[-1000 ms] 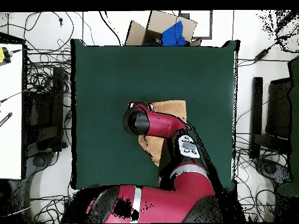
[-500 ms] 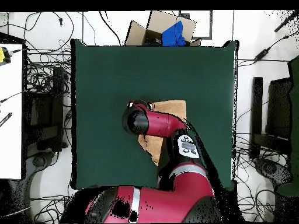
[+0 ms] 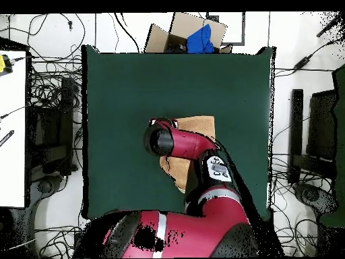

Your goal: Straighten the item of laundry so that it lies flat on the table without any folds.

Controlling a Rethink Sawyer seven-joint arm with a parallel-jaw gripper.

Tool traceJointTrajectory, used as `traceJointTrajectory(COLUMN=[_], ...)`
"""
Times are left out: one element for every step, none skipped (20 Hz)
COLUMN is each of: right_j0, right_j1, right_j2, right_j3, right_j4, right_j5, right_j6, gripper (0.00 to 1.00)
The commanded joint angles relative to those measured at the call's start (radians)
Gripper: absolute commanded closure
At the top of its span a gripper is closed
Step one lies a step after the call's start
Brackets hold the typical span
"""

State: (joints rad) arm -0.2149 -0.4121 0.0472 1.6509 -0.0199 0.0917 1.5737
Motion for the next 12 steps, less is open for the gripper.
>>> traceJointTrajectory(right_j0=[-0.033, -0.039, -0.043, -0.05, -0.055, -0.061, -0.068, -0.072, -0.073, -0.074, -0.074, -0.072], right_j1=[0.053, 0.053, 0.055, 0.06, 0.065, 0.069, 0.074, 0.075, 0.074, 0.073, 0.074, 0.077], right_j2=[0.016, 0.02, 0.022, 0.026, 0.029, 0.031, 0.034, 0.035, 0.035, 0.035, 0.035, 0.034], right_j3=[-0.004, -0.001, 0.0, -0.001, -0.001, 0.0, 0.0, 0.0, 0.002, 0.005, 0.007, 0.008], right_j4=[-0.004, -0.008, -0.011, -0.015, -0.019, -0.023, -0.028, -0.031, -0.032, -0.032, -0.033, -0.032], right_j5=[0.035, 0.032, 0.029, 0.022, 0.017, 0.01, 0.003, 0.001, 0.002, 0.0, -0.002, -0.008], right_j6=[0.139, 0.137, 0.134, 0.131, 0.13, 0.127, 0.124, 0.122, 0.121, 0.123, 0.125, 0.129], gripper=[0.0, 0.0, 0.0, 0.0, 0.0, 0.0, 0.0, 0.0, 0.0, 0.0, 0.0, 0.0])
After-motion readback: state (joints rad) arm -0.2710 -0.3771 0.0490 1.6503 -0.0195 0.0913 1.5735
